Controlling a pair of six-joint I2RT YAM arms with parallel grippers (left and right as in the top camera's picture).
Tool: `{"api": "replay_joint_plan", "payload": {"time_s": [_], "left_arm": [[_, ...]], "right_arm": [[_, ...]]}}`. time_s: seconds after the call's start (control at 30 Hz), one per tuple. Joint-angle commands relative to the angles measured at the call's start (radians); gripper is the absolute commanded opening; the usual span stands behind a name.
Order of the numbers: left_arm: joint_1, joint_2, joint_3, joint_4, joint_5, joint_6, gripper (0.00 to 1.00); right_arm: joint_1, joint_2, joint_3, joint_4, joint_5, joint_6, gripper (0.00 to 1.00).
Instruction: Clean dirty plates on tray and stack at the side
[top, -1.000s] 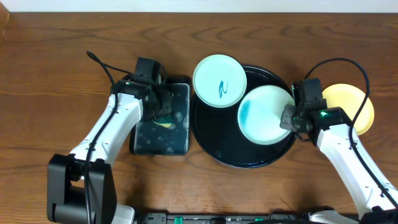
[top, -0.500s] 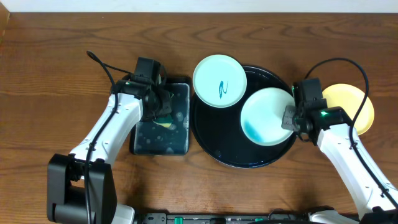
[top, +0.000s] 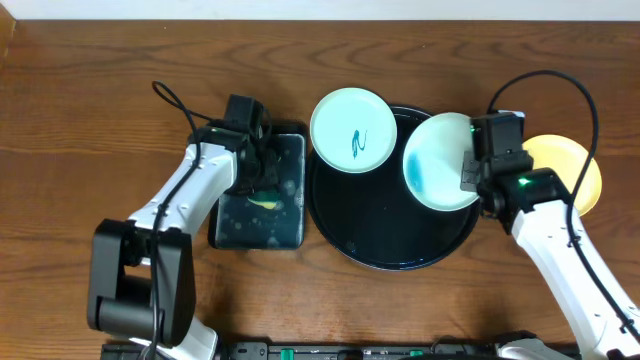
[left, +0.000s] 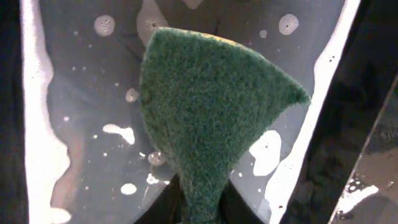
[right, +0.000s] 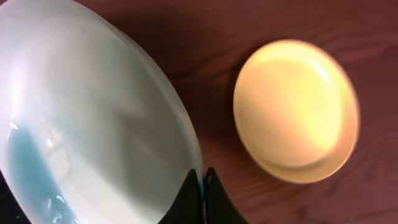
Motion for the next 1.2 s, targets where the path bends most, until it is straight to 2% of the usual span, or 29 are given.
{"api": "replay_joint_plan", "payload": {"time_s": [0.0, 0.13, 0.57, 0.87, 1.17], "left_arm": [[0.003, 0.022, -0.008, 0.019, -0.014, 0.028, 0.37], [0.003, 0.029, -0.008, 0.018, -0.053, 0.027, 0.49], [0.003, 0.031, -0.008, 0.014, -0.058, 0.027, 0.49], [0.003, 0.038, -0.008, 0.014, -0.058, 0.027, 0.48], [0.003, 0.04, -0.008, 0.013, -0.058, 0.027, 0.48]], "right_arm": [[0.078, -0.014, 0.019, 0.024, 0.17, -0.04, 0.01], [0.161, -0.014, 0.019, 0.052, 0.279, -0.045, 0.01], [0.271, -0.014, 0.019, 0.104, 0.481, -0.06, 0.01], [0.276, -0.014, 0.019, 0.115, 0.489, -0.088, 0.01], [0.276, -0.014, 0.019, 0.136, 0.507, -0.206, 0.01]]}}
